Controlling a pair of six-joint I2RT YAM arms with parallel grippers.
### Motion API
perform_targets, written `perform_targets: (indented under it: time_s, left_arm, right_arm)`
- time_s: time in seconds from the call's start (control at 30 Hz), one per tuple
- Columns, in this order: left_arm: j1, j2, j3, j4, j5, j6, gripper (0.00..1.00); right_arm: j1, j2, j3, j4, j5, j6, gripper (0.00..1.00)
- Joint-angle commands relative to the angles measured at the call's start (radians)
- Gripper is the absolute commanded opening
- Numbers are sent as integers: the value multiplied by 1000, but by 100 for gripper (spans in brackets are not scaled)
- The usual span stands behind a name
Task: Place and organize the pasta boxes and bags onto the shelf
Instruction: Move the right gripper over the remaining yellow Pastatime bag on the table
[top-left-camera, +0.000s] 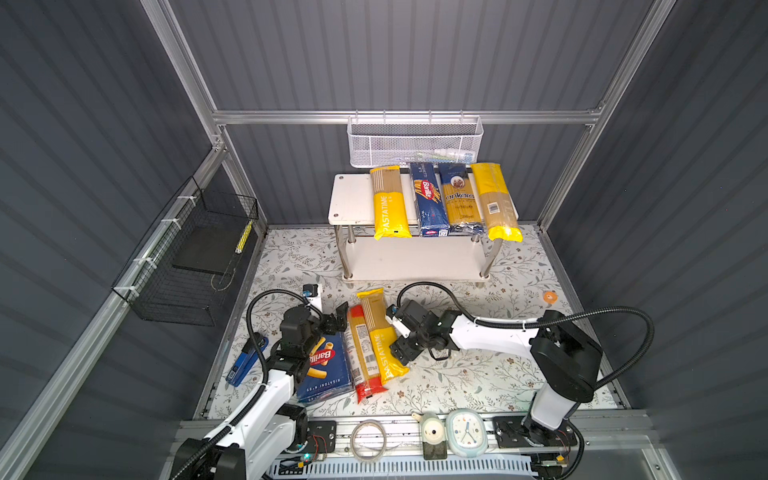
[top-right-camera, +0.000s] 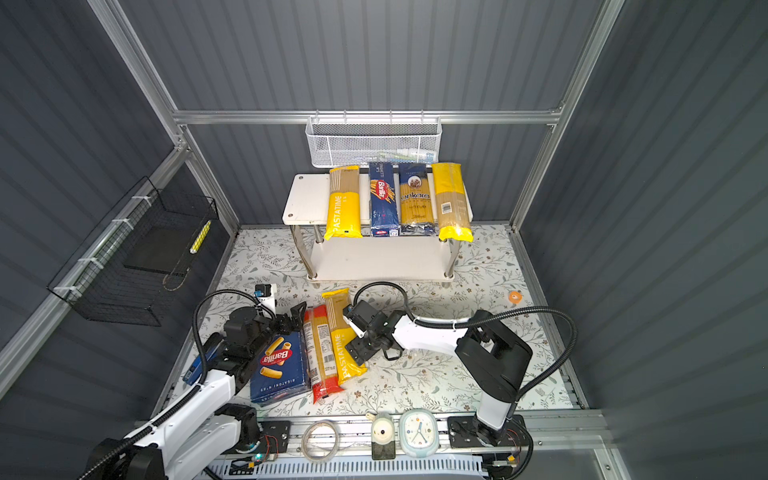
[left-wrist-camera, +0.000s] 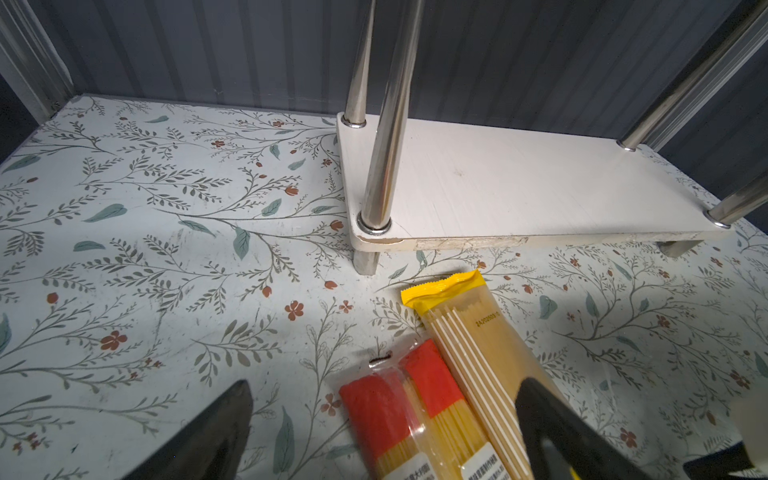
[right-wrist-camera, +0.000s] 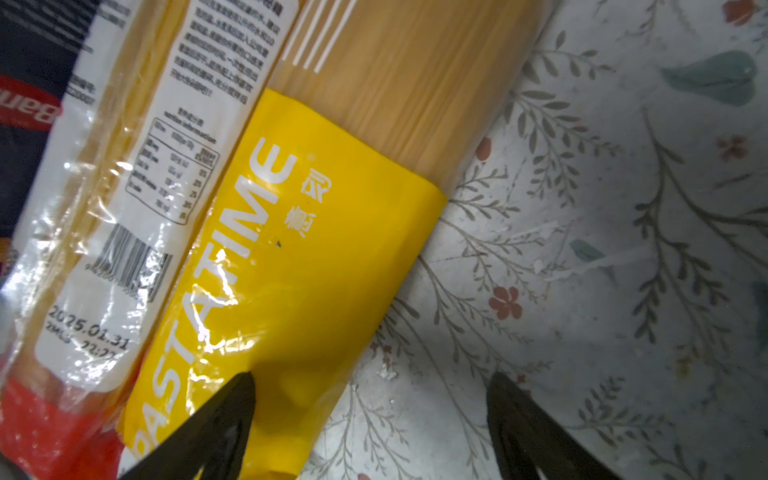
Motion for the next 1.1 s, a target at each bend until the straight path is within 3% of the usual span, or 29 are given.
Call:
perform_targets:
  time_s: [0.0,0.93,1.07]
  left_arm:
    - [-5,6,16,16,17,15,100]
    - [-6,-5,7,25,10,10,100]
    - [-5,-18,-1,27,9,9,100]
  right_arm:
    - [-4,-15,-1,32,-12,-39,88]
    - [-32,245,477,-427,-191,-205,99]
    - [-32,299,525,-439,-137,-188,99]
